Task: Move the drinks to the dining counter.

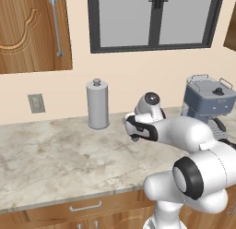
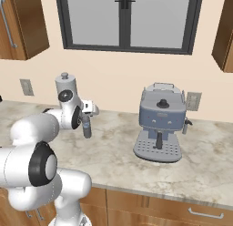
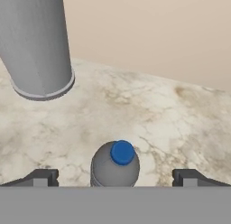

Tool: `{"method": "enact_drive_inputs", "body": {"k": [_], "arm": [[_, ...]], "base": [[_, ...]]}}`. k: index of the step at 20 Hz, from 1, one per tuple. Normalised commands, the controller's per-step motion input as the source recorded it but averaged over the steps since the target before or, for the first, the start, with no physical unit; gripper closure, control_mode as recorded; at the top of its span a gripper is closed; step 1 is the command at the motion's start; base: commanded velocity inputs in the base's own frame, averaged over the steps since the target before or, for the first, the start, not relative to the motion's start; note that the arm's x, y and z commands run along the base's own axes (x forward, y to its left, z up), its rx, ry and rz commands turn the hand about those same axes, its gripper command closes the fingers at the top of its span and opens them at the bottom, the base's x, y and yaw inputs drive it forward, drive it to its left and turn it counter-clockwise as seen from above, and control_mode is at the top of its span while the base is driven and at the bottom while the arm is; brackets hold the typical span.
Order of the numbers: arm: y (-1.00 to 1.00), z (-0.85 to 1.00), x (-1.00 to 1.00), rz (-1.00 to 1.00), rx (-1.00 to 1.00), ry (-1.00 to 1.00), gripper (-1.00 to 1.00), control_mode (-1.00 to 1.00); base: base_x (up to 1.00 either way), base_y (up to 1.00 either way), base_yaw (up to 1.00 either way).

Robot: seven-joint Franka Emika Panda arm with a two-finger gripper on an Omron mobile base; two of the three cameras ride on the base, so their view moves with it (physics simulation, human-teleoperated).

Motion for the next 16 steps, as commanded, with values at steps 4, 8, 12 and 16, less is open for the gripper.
{"method": "enact_drive_inputs", "body": {"k": [4, 8, 12, 16], "arm": [[0.0, -0.04, 0.1, 0.0, 0.0, 0.0, -1.0, -1.0], [0.0, -0.04, 0.11, 0.0, -0.01, 0.0, -1.0, -1.0], [0.0, -0.04, 0.14, 0.0, -0.01, 0.0, -1.0, -1.0], [0.0, -0.05, 0.09, 0.0, 0.0, 0.0, -1.0, -1.0]], "base": [[0.0, 0.0, 0.0], [0.0, 0.0, 0.0], [0.0, 0.0, 0.0], [0.0, 0.0, 0.0]]}}
